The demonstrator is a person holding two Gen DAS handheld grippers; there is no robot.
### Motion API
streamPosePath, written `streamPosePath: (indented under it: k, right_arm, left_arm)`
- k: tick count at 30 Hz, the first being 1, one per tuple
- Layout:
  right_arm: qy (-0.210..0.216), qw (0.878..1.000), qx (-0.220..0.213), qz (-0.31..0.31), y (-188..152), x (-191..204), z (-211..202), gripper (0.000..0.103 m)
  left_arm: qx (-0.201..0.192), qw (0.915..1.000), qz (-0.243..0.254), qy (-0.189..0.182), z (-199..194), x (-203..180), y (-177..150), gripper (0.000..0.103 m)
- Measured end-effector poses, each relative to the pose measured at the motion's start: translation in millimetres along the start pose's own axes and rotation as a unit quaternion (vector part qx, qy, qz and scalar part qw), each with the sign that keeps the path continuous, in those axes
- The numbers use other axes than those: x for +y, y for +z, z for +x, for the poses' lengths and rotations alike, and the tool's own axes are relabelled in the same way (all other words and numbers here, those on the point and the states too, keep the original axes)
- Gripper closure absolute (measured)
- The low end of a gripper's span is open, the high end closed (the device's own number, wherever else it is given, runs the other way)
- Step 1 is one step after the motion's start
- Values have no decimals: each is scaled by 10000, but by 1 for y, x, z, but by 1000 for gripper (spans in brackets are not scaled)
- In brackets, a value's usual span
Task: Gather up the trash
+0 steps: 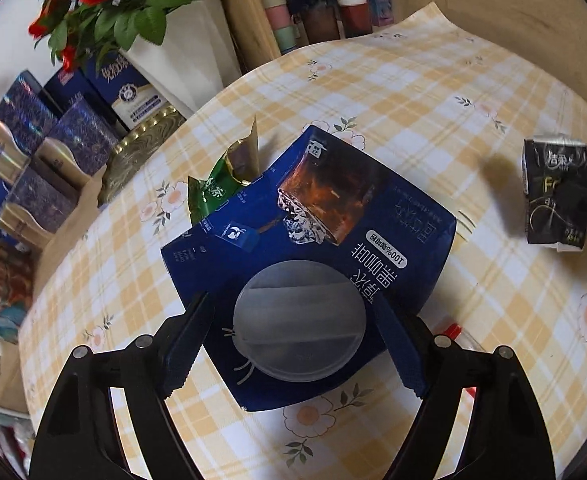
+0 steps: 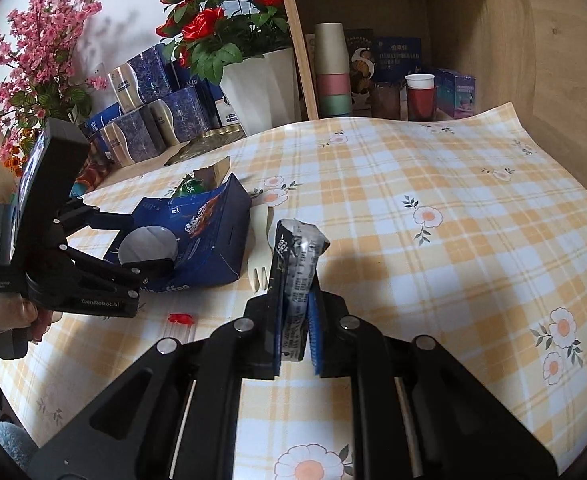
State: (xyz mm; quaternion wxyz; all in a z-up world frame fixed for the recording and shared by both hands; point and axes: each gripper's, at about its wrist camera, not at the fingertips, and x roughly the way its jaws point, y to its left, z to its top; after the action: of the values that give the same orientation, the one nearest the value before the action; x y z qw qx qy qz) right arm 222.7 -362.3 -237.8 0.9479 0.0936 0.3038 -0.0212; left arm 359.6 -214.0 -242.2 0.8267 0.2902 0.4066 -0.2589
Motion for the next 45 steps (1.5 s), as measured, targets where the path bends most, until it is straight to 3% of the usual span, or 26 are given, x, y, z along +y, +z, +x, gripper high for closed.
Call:
streamPosePath:
  k: [2, 6, 12, 21, 26, 35, 45]
  right_arm:
    - [-1, 10000, 17, -15, 0, 0, 1, 89]
    - [2, 10000, 38, -25, 0, 0, 1, 89]
    - [35, 10000, 50, 29, 1, -1, -2, 89]
    - [312, 9990, -98, -307, 0, 23, -52, 89]
    - [449, 9982, -133, -386, -11, 39, -86, 89]
    - [719, 9961, -38, -512, -55, 73, -141, 89]
    - [884, 9943, 106, -589, -98, 96, -179, 89]
  left_arm:
    - [25, 10000, -34, -43, 1, 1, 0, 39]
    - [-67, 9999, -10, -117, -7, -1, -3, 39]
    - [-404, 9974, -492, -338, -45, 14, -14, 39]
    - [-891, 9865, -1208, -659, -121, 27, -52, 39]
    - [-1003, 9799, -1513, -829, -157, 20, -85, 39]
    - [-1032, 9752, -1657, -1042, -209, -10, -161, 39]
    - [-477, 9771, -1466, -1469, -218, -76, -252, 39]
